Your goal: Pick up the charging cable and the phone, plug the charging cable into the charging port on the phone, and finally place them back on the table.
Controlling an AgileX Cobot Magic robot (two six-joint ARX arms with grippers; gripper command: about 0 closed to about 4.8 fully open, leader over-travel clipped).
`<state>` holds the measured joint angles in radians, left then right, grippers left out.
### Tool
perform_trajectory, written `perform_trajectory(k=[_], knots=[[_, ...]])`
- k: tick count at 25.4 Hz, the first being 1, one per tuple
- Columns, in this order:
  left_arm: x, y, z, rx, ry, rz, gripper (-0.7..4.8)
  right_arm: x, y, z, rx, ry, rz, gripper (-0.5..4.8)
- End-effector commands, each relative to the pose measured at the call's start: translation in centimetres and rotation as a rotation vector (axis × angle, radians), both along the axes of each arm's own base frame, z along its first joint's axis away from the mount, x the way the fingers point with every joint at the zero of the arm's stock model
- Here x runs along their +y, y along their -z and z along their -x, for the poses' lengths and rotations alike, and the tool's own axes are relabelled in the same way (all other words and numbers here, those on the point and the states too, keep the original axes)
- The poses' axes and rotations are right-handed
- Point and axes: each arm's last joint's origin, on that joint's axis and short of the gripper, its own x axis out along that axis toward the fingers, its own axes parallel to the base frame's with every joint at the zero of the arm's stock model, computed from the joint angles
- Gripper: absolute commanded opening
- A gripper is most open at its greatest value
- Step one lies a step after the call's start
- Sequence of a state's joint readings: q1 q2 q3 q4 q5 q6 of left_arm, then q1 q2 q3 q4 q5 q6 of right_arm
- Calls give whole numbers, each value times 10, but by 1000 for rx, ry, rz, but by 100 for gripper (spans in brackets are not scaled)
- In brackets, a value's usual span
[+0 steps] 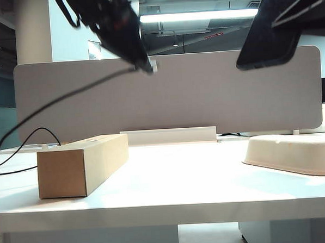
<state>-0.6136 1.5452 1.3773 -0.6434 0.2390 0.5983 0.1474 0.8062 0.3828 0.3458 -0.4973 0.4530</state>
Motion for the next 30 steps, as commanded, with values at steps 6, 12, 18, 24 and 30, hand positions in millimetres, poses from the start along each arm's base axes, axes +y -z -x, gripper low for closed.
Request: perform_trajectory(k=[6, 12, 18, 24, 30], knots=[[26, -32, 15, 207, 81, 322, -6, 0, -20, 1, -105, -6, -132, -7], [28, -31, 20, 308, 156, 370, -6, 1, -34, 4, -185, -69, -240, -7], [27, -33, 23, 389, 280, 462, -6, 3, -38, 7, -140, -155, -328, -7], [26, -36, 25, 436, 370, 534, -6, 9, -46, 12, -196, -209, -377, -7], [24, -40, 25, 452, 415, 587, -6, 16, -53, 17, -250, -241, -427, -7]])
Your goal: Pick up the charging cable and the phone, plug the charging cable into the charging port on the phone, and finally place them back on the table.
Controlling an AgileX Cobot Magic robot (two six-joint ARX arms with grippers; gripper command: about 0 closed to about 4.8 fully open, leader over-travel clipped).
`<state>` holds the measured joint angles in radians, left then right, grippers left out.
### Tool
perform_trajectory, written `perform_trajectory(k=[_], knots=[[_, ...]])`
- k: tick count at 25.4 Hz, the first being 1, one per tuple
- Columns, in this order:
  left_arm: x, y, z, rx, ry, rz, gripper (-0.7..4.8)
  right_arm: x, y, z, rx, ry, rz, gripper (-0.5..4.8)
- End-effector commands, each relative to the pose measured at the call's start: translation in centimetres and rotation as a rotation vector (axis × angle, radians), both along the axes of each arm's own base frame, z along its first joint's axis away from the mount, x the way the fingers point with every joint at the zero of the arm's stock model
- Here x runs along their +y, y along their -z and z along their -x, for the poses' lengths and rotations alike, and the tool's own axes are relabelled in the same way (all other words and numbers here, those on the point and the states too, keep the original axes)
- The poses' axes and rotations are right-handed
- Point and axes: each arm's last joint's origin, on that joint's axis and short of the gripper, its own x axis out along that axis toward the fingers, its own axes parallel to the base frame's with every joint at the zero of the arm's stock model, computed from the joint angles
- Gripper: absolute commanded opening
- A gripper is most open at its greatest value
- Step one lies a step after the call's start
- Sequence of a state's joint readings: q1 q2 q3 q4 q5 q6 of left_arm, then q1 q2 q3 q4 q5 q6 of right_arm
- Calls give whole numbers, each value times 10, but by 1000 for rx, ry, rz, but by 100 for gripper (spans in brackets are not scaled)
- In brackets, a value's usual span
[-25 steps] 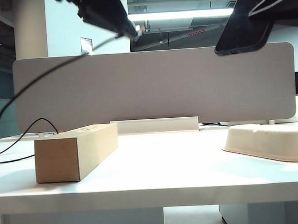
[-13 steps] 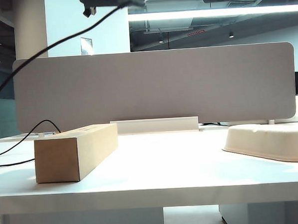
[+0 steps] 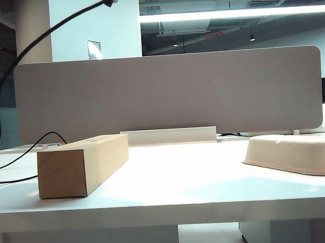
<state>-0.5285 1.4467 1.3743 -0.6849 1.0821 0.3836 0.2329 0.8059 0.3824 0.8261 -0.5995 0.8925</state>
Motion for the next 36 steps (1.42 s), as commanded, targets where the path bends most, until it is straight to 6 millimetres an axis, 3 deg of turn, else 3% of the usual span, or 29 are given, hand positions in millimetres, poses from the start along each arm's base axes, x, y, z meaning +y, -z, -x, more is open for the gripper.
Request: perform_trajectory(k=[1, 8, 16, 36], knots=[[-1, -5, 0, -8, 18, 44, -6, 2, -10, 4, -73, 15, -48, -7], [-2, -8, -2, -13, 37, 78, -6, 10, -11, 7, -67, 14, -75, -7], [-29, 2, 6, 10, 125, 66, -6, 10, -16, 10, -70, -35, -154, -7], [-39, 7, -9, 45, 121, 107, -6, 14, -8, 3, 1, -84, -130, -7]])
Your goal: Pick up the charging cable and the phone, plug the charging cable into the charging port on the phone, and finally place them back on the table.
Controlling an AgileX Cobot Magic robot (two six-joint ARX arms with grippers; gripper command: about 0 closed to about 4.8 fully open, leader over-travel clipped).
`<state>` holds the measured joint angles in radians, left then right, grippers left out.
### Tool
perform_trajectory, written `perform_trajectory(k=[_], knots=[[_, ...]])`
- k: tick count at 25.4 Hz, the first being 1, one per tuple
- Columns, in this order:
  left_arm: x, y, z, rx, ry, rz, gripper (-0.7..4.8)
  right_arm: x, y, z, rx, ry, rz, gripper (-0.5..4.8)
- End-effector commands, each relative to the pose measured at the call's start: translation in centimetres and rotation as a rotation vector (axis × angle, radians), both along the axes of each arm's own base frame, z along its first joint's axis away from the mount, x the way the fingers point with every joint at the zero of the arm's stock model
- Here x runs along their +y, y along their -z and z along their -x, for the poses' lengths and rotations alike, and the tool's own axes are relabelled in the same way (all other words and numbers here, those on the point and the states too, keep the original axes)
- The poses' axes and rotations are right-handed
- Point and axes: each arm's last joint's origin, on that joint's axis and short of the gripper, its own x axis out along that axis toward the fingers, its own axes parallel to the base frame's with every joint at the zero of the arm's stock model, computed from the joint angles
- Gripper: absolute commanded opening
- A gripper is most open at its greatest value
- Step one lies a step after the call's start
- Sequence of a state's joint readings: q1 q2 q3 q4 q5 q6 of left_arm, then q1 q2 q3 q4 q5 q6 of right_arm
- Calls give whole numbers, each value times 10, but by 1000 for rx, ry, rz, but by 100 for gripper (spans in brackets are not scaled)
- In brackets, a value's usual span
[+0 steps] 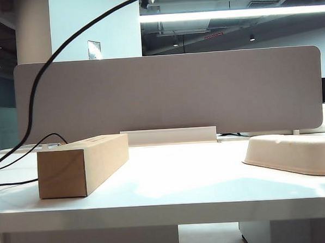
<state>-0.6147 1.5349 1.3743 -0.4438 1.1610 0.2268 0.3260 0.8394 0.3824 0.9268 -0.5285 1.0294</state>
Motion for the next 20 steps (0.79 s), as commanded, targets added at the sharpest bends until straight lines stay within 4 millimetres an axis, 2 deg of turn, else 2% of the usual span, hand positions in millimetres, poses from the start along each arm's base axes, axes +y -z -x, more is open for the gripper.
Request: perform_trajectory(k=[1, 14, 20], knots=[[1, -2, 2, 4, 14, 10, -6, 0, -4, 0, -42, -3, -4, -7], [4, 5, 6, 87, 5, -62, -6, -1, -5, 0, -48, 10, -7, -7], [9, 2, 0, 90, -13, -38, -6, 0, -5, 0, -47, 7, -3, -7]])
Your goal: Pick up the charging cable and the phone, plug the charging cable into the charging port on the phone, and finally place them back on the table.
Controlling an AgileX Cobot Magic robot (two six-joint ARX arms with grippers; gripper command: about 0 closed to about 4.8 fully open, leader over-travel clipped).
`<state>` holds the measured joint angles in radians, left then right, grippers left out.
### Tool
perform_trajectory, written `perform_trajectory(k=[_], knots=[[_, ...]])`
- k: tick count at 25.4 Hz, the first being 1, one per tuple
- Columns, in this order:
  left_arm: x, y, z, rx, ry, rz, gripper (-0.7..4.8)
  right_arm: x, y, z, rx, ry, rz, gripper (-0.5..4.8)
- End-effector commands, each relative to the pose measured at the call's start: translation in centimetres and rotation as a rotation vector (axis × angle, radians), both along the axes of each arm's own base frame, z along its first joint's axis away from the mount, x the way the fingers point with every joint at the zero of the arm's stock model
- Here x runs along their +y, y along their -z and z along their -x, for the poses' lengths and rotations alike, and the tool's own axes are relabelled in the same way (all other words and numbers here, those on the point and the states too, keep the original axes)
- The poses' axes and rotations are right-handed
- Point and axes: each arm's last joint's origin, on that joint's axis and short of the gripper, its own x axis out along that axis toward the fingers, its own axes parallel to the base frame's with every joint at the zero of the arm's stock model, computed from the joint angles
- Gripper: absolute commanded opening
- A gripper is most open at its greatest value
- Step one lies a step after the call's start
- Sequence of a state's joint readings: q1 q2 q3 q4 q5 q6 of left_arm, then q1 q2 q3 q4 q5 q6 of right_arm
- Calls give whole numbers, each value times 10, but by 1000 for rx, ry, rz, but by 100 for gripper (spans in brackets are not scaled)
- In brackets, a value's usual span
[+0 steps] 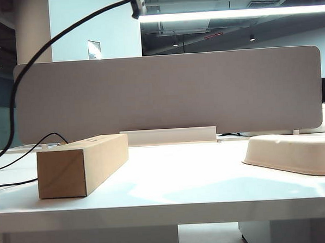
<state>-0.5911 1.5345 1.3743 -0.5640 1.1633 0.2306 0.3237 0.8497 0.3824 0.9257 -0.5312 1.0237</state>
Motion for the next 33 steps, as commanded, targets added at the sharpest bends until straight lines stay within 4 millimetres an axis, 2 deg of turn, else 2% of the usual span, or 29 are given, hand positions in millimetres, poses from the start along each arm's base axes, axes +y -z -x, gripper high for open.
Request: perform_trajectory(k=[1, 10, 15, 33], knots=[[0, -6, -1, 6, 10, 38, -6, -1, -6, 2, -53, 5, -9, -7], [-2, -8, -2, 22, 4, 44, -6, -1, -6, 2, -67, 10, 3, -7], [-9, -10, 2, 7, 23, 57, -6, -1, -6, 2, -65, 10, 3, -7], [-9, -9, 2, 37, -7, 29, -6, 2, 1, -2, -7, -35, 44, -7]])
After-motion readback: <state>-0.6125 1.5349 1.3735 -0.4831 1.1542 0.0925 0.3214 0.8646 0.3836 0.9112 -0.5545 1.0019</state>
